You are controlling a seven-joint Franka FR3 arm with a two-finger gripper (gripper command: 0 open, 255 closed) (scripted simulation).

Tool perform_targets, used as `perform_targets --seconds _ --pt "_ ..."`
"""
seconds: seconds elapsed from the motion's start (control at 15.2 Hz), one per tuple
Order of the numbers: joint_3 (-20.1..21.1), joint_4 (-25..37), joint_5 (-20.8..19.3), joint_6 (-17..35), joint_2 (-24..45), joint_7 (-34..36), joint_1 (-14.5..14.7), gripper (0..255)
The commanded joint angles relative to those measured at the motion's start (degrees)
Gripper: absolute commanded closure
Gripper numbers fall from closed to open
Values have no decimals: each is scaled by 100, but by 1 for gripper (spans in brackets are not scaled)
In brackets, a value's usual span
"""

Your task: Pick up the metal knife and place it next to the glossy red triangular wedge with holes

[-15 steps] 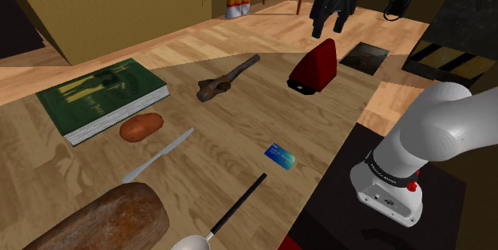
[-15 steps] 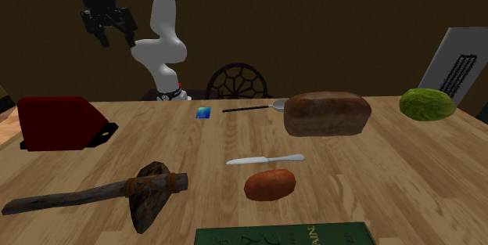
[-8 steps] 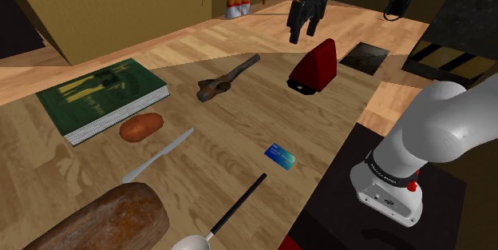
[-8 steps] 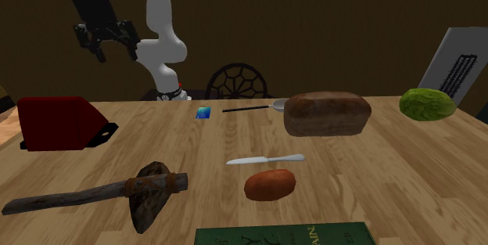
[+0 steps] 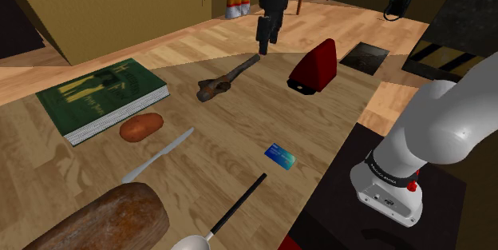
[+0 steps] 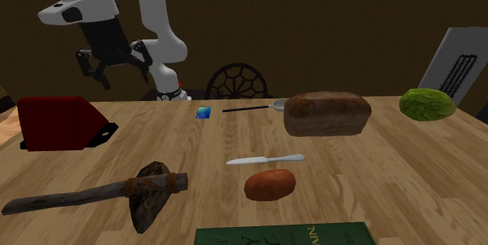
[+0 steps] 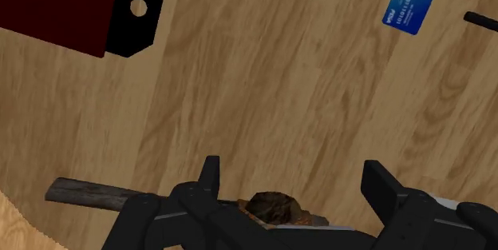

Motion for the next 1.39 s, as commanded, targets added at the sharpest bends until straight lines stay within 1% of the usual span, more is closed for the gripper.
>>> perform_targets --seconds 0.0,0.66,1.32 --pt "71 226 -21 202 419 -306 116 0" --pt "553 1405 -263 734 2108 -1571 645 0" --pt "1098 2524 -775 1018 3526 -2630 1245 0"
